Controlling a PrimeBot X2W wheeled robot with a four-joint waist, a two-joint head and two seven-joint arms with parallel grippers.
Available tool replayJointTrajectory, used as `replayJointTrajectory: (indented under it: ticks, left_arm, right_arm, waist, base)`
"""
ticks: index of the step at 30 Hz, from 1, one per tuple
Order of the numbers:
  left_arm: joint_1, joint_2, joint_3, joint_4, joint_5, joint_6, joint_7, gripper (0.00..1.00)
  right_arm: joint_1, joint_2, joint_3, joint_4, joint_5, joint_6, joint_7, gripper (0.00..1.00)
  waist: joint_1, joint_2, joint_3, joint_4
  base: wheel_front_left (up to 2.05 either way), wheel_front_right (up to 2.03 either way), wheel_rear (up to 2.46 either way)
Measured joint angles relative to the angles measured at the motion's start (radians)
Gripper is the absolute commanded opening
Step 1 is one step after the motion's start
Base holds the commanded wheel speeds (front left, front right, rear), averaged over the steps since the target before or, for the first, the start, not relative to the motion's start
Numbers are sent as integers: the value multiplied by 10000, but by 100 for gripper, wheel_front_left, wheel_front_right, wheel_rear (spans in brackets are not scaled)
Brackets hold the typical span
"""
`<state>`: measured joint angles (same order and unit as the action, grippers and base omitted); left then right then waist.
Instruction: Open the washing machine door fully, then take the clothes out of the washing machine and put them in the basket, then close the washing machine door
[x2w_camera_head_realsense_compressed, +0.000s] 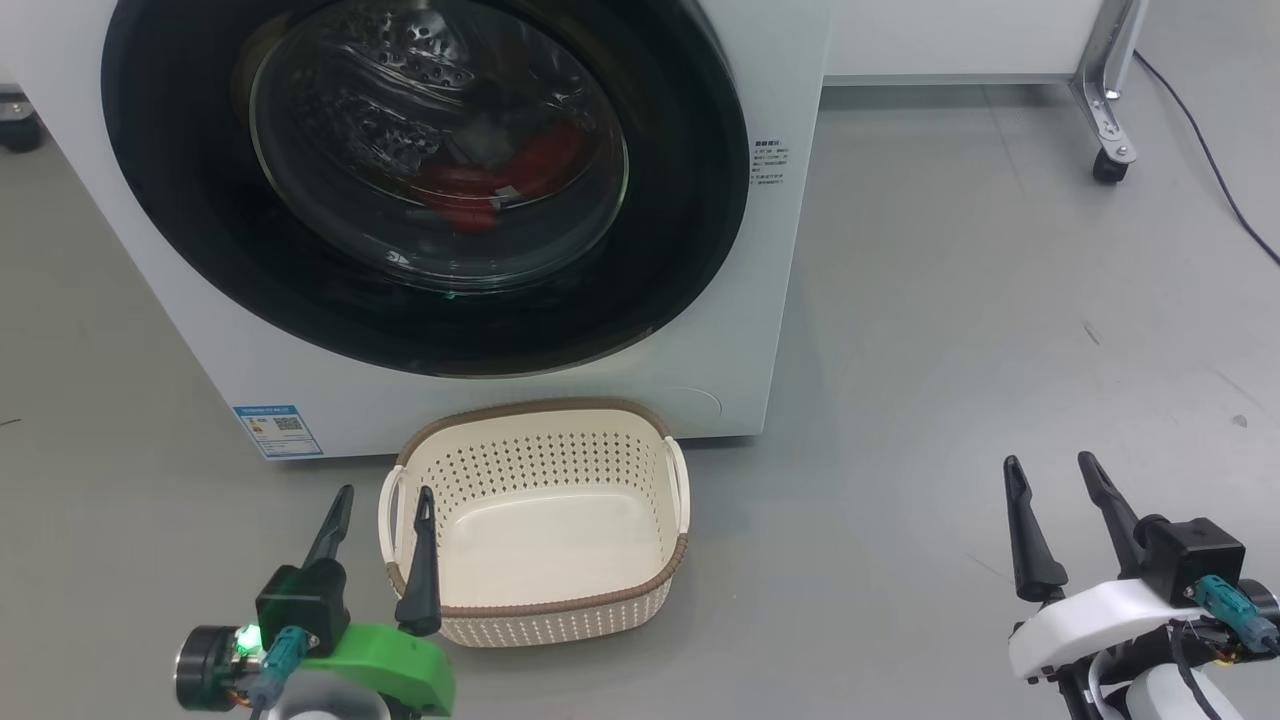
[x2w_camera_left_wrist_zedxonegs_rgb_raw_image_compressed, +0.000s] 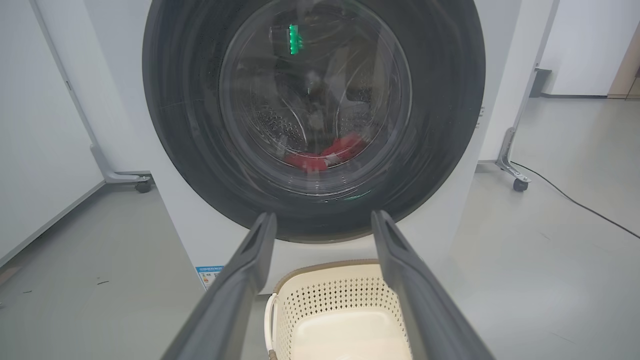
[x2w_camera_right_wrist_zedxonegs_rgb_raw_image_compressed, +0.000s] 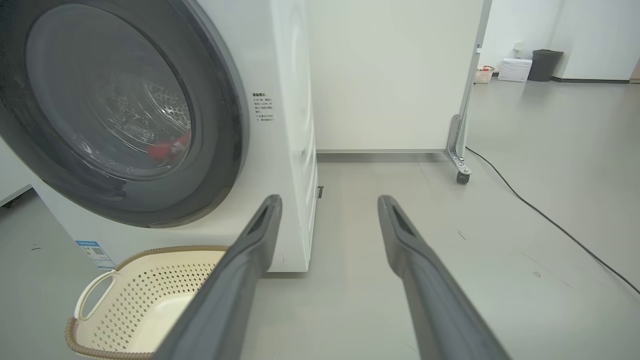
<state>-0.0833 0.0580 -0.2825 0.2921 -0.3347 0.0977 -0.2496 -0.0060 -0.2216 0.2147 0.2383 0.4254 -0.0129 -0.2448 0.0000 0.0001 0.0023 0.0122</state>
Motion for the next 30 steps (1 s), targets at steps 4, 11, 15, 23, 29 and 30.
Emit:
replayJointTrajectory:
  ticks: [4, 11, 15, 23, 29, 30]
  left_arm:
    - [-8, -25, -21, 71, 19, 13, 0, 100]
    - [-78, -38, 38, 198, 19, 29, -12, 100]
    - [-91, -44, 92, 244, 19, 29, -12, 100]
    - [-97, -69, 107, 326, 19, 29, -12, 100]
    - [-105, -79, 128, 337, 19, 31, -12, 100]
    - [-105, -79, 136, 341, 19, 31, -12, 100]
  right_arm:
    - [2, 0, 2, 2, -2, 0, 0, 100]
    - [4, 4, -2, 19, 0, 0, 0, 100]
    - [7, 13, -17, 36, 0, 0, 0, 100]
    - [10, 19, -67, 65, 0, 10, 0, 100]
    - [10, 42, -196, 36, 35, 25, 0, 0]
    - [10, 46, -211, 36, 36, 29, 0, 0]
  waist:
    - [0, 0, -5, -14]
    - [0, 0, -17, -35]
    - [0, 0, -20, -43]
    - [0, 0, -21, -56]
    - [0, 0, -22, -39]
    - [0, 0, -23, -33]
  base:
    - [0, 0, 0]
    - [0, 0, 0]
    - [0, 0, 0]
    - [0, 0, 0]
    - [0, 0, 0]
    - [0, 0, 0]
